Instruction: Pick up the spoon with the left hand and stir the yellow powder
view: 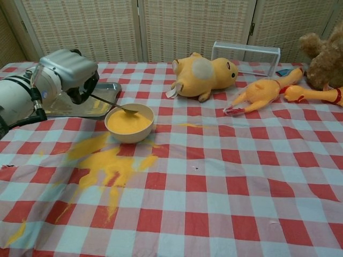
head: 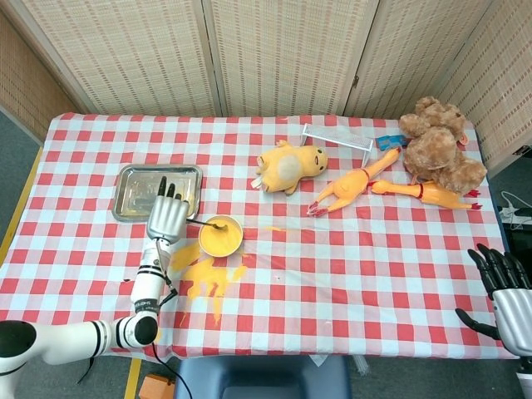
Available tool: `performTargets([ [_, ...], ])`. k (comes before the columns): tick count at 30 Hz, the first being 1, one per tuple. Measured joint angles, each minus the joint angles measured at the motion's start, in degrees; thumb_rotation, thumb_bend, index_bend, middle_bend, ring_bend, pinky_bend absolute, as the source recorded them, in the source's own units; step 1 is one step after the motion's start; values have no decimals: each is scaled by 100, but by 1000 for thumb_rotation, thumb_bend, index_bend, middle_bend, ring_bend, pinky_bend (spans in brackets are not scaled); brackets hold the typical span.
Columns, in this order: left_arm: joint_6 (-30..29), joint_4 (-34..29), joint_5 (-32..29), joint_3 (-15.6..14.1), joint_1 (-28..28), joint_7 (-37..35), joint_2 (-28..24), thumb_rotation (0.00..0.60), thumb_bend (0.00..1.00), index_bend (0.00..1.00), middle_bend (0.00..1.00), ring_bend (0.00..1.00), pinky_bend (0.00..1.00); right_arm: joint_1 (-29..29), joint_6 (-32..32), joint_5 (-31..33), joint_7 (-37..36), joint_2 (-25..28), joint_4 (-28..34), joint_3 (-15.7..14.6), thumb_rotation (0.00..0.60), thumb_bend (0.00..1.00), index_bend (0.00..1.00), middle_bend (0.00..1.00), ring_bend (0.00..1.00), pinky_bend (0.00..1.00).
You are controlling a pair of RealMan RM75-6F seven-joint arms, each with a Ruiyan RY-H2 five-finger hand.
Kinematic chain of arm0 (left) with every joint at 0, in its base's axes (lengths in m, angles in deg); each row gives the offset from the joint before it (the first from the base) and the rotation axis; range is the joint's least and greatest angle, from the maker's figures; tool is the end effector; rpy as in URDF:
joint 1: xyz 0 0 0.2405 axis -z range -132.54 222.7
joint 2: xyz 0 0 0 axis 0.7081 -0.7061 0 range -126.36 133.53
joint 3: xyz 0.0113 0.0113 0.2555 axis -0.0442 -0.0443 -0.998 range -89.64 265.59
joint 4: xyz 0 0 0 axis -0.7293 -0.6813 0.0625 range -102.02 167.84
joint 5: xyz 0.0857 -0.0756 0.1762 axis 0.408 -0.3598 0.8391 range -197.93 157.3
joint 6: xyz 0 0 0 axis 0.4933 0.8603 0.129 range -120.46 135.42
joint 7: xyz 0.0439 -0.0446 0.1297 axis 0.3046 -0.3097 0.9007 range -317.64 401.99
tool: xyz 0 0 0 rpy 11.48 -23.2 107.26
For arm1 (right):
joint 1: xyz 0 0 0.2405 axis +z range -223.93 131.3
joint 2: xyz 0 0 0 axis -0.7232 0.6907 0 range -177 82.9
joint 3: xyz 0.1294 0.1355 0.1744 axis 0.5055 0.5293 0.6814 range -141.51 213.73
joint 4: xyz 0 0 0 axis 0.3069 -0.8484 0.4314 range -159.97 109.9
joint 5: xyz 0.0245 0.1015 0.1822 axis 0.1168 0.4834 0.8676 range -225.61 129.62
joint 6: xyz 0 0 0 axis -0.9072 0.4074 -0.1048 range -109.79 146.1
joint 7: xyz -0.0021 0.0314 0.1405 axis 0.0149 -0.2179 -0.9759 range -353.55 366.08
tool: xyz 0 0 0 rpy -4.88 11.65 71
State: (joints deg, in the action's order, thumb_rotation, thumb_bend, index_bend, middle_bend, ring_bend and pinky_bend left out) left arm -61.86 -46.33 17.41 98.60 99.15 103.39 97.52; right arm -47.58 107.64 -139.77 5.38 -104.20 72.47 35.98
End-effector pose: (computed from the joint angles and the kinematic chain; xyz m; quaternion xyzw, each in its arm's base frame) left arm -0.1300 0.3918 -0.0042 -0.7308 -0.2066 -0.1938 0.6211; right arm -0.3046 -0.1367 0.1862 0.6016 -0.3870 0.3786 0.5874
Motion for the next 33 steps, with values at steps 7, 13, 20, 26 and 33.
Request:
performTargets([
  [7,-63,-85,225,-138,-60,31,-11,600,733,904,388,125,0,-10,17,-16,-4,5,-3,-2,600,95,0,0,0,0],
  [13,-93,-260,321,-238,-138,78,-90,600,733,905,388,125,0,-9,21,-35,14,-6,0,-5,600,95,0,0,0,0],
  [20,-84,-640,306,-288,-222,65,-230,600,731,905,389,125,0,-16,37,-69,45,-23,3,-16,600,95,0,0,0,0],
  [26,-157,-1157,378,-398,-314,113,-444,600,729,905,388,125,0,-21,44,-92,43,-18,10,-26,600,94,0,0,0,0],
  [33,-220,-1152,522,-352,-315,57,-455,600,729,905,389,129,0,-34,67,-95,17,-1,16,-26,600,95,0,0,0,0],
])
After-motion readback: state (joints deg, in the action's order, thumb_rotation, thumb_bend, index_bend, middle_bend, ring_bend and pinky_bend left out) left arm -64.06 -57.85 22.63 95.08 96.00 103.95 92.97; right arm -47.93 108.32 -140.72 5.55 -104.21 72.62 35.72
